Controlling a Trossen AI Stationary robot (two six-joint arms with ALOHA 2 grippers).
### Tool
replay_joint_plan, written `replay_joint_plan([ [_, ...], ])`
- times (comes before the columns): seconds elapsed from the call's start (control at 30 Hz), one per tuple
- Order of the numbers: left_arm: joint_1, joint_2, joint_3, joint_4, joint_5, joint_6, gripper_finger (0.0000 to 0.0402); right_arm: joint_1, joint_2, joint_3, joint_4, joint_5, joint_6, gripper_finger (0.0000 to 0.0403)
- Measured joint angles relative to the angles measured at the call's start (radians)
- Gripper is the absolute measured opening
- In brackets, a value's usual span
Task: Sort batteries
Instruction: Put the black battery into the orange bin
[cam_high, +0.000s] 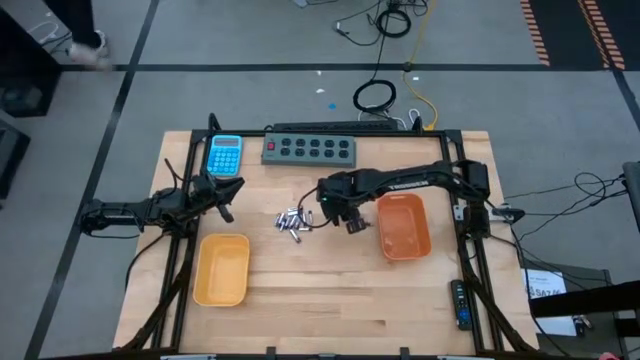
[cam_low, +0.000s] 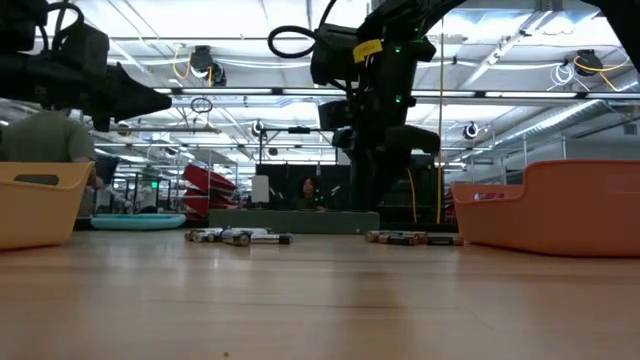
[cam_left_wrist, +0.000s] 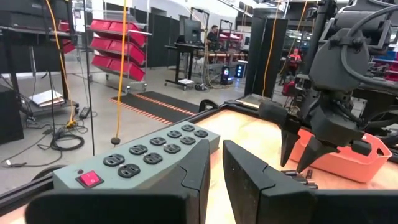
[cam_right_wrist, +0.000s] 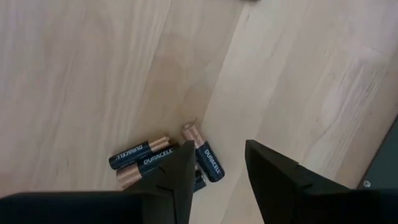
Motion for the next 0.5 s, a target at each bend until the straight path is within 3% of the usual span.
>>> replay_joint_plan([
  [0.5, 0.0, 0.0, 0.0, -0.001, -0.02, -0.026, 0.0054, 0.037, 0.068, 0.0, -0.003, 0.019, -0.068, 0.0142],
])
